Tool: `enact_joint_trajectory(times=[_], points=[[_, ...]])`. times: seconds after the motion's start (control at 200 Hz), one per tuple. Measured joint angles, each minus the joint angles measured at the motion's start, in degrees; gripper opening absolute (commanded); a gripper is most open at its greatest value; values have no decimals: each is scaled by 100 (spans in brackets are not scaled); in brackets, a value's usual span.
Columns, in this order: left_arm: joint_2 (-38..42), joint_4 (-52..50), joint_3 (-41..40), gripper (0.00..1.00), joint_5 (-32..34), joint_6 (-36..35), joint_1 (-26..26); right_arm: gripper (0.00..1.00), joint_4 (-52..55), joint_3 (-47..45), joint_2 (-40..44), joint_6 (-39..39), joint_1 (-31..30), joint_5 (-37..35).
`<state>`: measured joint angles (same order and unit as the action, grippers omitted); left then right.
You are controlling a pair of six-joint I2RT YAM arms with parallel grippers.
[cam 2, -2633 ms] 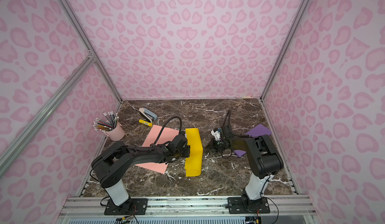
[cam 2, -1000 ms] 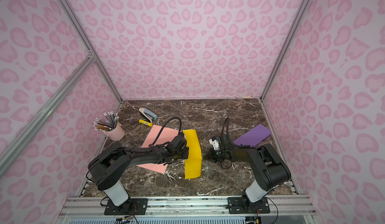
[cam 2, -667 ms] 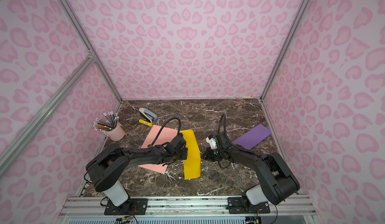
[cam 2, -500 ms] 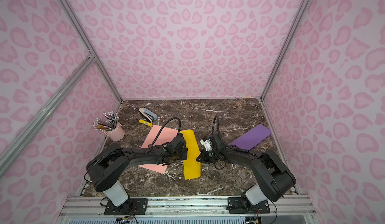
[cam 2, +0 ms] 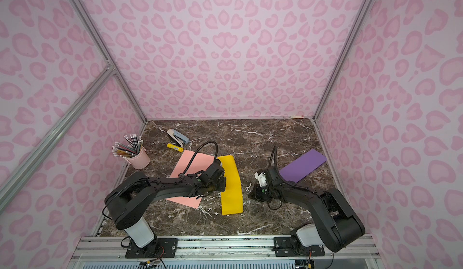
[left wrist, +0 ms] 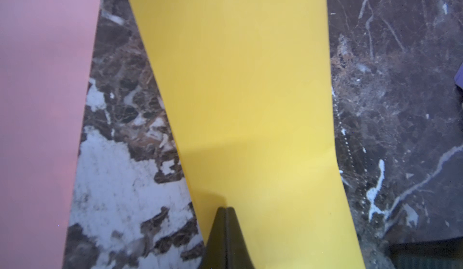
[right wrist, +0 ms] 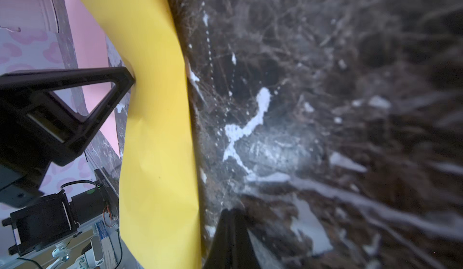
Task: Fold the rectangular paper in half along the long edge
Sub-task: Fold the paper at the center of the board.
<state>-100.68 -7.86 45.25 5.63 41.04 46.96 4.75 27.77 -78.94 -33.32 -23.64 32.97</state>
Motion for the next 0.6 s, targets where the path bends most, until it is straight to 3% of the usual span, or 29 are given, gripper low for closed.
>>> enact_joint_trajectory(times=[0.15, 0.315, 0.6], points=[[-17, 13, 11, 4, 24, 2, 13, 0, 76, 538, 20, 31, -264, -2], [-59, 61, 35, 4, 48, 2, 39, 0, -52, 931, -647, -31, -590, -20], [-94, 149, 42, 4, 44, 0, 46, 0, -385, 752, -1213, -9, -420, 72]])
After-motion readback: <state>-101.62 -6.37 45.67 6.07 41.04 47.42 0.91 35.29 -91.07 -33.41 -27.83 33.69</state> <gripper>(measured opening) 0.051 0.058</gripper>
